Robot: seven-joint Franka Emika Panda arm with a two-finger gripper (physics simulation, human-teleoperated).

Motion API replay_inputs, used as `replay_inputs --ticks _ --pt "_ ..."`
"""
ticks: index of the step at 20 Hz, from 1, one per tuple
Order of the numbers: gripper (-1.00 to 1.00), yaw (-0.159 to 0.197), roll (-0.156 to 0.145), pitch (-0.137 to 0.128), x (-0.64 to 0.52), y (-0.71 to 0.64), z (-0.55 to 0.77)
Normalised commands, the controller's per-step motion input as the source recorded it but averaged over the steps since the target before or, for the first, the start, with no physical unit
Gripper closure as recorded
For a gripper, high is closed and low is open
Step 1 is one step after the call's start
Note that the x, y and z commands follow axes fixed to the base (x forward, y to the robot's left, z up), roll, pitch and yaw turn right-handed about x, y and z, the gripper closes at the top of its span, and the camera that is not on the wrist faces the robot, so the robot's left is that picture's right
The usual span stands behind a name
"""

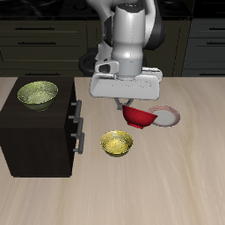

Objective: Place the red bowl on the plate

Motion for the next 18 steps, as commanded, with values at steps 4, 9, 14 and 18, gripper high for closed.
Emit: replay_inputs --ticks 4,9,14,18 --pt "1.0 -0.028 -0.009 0.008 -0.36 -0.04 0.04" --pt "1.0 -0.015 0.007 0.003 -0.38 0.01 0.03" --pt "1.0 -0.005 0.012 0.003 -0.33 0.05 0.07" --pt "1.0 0.021 0.014 0.001 -0.36 0.04 0.04"
